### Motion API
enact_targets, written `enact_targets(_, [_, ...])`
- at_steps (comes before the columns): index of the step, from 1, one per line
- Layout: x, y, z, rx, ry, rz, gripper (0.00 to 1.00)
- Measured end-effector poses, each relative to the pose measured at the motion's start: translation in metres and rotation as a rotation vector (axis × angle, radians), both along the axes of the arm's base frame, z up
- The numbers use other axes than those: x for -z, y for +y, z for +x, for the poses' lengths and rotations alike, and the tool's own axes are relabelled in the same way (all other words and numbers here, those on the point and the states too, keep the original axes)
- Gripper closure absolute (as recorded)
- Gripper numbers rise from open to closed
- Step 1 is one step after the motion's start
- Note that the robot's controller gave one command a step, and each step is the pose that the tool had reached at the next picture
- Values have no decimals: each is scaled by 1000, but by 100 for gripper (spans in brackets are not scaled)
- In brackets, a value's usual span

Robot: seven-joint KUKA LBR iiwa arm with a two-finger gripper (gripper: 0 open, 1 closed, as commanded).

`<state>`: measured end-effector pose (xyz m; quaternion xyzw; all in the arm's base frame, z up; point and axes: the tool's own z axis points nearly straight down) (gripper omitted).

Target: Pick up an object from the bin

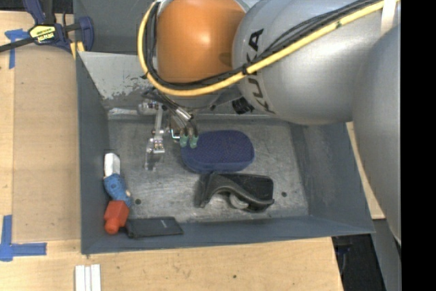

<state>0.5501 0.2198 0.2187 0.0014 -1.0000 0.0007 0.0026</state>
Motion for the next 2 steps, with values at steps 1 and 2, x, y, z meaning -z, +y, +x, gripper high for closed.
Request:
enact_targets(1, [137,3,-60,-183,-11,4,0])
enact_targets(2, [117,-77,-27,-141,-12,-2,0])
